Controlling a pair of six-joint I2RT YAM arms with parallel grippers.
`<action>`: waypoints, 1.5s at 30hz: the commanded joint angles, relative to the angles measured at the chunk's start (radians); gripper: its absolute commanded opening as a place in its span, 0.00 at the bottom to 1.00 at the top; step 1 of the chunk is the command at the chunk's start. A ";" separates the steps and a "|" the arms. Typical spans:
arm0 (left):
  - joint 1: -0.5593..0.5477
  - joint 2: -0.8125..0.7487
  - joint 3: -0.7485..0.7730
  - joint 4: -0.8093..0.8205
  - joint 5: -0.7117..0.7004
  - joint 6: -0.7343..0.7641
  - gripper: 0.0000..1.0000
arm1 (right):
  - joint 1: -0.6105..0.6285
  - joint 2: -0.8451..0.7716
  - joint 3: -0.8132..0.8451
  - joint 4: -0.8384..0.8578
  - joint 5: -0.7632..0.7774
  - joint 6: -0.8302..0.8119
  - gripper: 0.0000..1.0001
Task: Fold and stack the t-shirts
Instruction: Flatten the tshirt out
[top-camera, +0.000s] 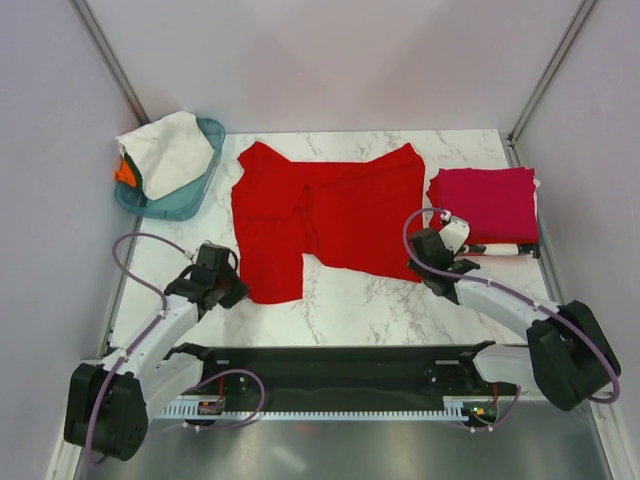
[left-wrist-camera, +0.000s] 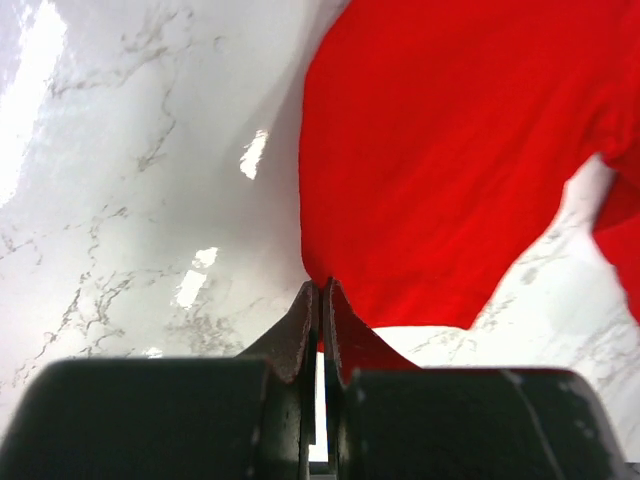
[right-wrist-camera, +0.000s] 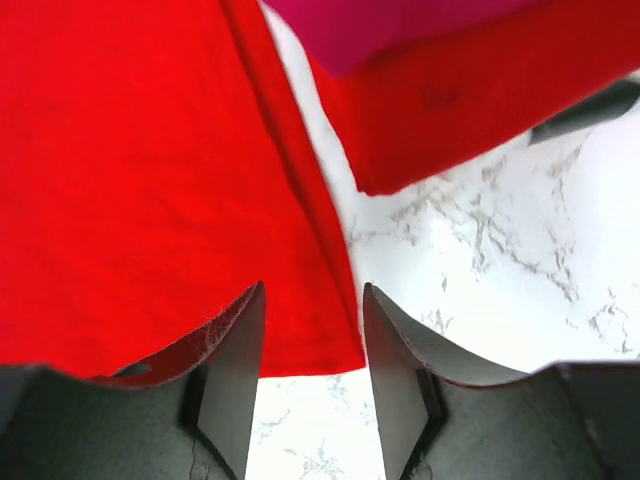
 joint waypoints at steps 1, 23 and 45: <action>-0.003 -0.059 0.050 -0.018 -0.016 0.033 0.02 | -0.011 0.090 0.070 -0.090 0.009 0.038 0.50; 0.000 -0.125 0.182 -0.112 -0.101 0.073 0.02 | -0.015 0.146 0.042 -0.175 -0.075 0.077 0.39; 0.001 -0.162 0.205 -0.136 -0.113 0.081 0.02 | -0.015 0.058 0.010 -0.196 -0.123 0.074 0.00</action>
